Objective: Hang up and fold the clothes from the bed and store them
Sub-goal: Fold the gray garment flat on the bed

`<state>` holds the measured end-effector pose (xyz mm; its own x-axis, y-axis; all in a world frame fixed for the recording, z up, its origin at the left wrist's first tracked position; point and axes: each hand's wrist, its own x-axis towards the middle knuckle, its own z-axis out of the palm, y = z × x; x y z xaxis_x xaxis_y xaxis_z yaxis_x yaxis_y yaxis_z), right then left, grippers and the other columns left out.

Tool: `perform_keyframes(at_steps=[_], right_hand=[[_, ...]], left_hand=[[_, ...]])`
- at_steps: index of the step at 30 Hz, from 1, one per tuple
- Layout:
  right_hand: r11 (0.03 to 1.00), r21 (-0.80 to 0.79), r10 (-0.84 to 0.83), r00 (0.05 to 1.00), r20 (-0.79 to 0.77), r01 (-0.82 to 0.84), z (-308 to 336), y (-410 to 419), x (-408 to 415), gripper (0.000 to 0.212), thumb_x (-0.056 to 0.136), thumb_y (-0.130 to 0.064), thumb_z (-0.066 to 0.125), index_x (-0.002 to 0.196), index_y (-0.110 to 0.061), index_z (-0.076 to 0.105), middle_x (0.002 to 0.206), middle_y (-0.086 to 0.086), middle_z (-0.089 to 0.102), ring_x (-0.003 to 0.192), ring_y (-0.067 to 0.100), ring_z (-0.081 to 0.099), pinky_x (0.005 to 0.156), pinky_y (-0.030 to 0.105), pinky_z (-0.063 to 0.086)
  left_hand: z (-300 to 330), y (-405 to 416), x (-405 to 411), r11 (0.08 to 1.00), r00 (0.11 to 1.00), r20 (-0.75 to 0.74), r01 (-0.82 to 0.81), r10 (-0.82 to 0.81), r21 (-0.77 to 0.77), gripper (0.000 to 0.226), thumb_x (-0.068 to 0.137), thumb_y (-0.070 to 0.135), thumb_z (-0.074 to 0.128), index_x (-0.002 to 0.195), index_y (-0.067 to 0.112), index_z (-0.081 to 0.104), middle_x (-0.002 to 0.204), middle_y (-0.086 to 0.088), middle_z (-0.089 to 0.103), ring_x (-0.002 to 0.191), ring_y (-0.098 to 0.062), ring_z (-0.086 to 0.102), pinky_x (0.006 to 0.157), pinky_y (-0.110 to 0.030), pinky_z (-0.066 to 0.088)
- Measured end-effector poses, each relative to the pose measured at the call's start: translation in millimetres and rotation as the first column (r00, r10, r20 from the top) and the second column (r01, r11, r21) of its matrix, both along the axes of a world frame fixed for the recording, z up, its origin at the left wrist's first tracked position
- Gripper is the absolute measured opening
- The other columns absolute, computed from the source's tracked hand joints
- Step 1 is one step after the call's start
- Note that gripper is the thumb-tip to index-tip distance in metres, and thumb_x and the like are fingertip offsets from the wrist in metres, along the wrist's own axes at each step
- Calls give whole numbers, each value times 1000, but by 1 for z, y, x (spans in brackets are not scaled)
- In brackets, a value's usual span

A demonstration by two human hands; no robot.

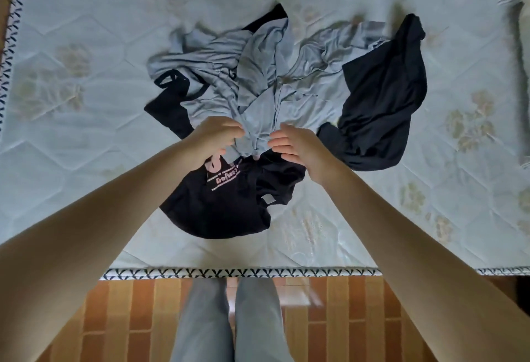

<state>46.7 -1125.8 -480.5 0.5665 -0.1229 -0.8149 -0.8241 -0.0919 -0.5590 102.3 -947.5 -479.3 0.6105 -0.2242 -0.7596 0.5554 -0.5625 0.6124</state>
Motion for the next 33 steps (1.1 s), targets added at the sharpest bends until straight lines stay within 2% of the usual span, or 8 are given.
perform_keyframes(at_steps=[3, 8, 10, 13, 17, 21, 25, 33], right_hand=[[997, -46, 65, 997, -34, -67, -33, 11, 13, 35, 101, -33, 46, 117, -10, 68, 116, 4, 68, 108, 15, 62, 100, 31, 46], [927, -184, 343, 938, 53, -328, -89, 26, 19, 25, 98, -28, 50, 74, -33, 52, 76, -12, 50, 69, 0, 49, 80, 26, 35], [887, -214, 430, 901, 64, -408, -111, 29, 17, 16, 96, -30, 55, 109, -26, 65, 103, -6, 61, 98, 8, 55, 88, 25, 33], [826, -299, 515, 855, 54, -479, -136, 36, 17, 57, 93, -29, 63, 146, -17, 44, 146, 0, 46, 134, 15, 42, 103, 24, 31], [721, -434, 620, 782, 56, -540, -163, 42, 20, 65, 89, -20, 67, 148, -19, 38, 145, 7, 44, 130, 22, 46, 100, 31, 40], [634, -620, 626, 777, 62, -462, -171, 45, 25, 42, 93, -19, 62, 134, -17, 55, 125, 8, 58, 111, 26, 57, 81, 35, 47], [687, -639, 523, 846, 105, -346, -159, 46, 26, 18, 95, -21, 51, 102, -13, 65, 85, 3, 65, 84, 27, 63, 63, 32, 41], [806, -554, 403, 879, 255, -209, -79, 36, 28, 28, 89, -20, 54, 64, -14, 43, 72, 8, 54, 73, 28, 54, 62, 38, 36]], left_hand=[[-38, 2, 5, 993, 991, 69, 109, -113, 52, 28, 89, 16, 67, 116, 12, 64, 106, -2, 56, 102, -17, 52, 87, -29, 42], [-99, 11, -2, 925, 927, 148, 310, -345, 220, 66, 81, 12, 72, 141, 17, 45, 136, -7, 51, 111, -25, 58, 90, -36, 50], [-124, 15, -8, 887, 897, 150, 364, -416, 284, 78, 80, 11, 73, 148, 16, 35, 149, -8, 38, 130, -27, 45, 103, -39, 42], [-155, 22, -16, 841, 851, 196, 397, -487, 367, 84, 78, 9, 72, 150, 21, 31, 152, -8, 32, 137, -29, 36, 101, -43, 44], [-174, 21, -20, 796, 787, 333, 304, -520, 523, 61, 87, 14, 69, 142, 22, 45, 142, -7, 40, 127, -30, 43, 81, -41, 50], [-180, 22, -19, 845, 753, 504, 126, -423, 520, 22, 94, 18, 61, 115, 20, 66, 119, -3, 57, 110, -27, 52, 68, -37, 47], [-170, 28, -17, 887, 723, 597, 47, -347, 459, 19, 97, 14, 53, 111, 10, 66, 108, -7, 62, 101, -28, 56, 67, -36, 42], [-97, 54, -8, 963, 714, 664, 54, -221, 263, 12, 96, 5, 53, 99, -2, 62, 83, -14, 64, 73, -33, 58, 64, -37, 41]])
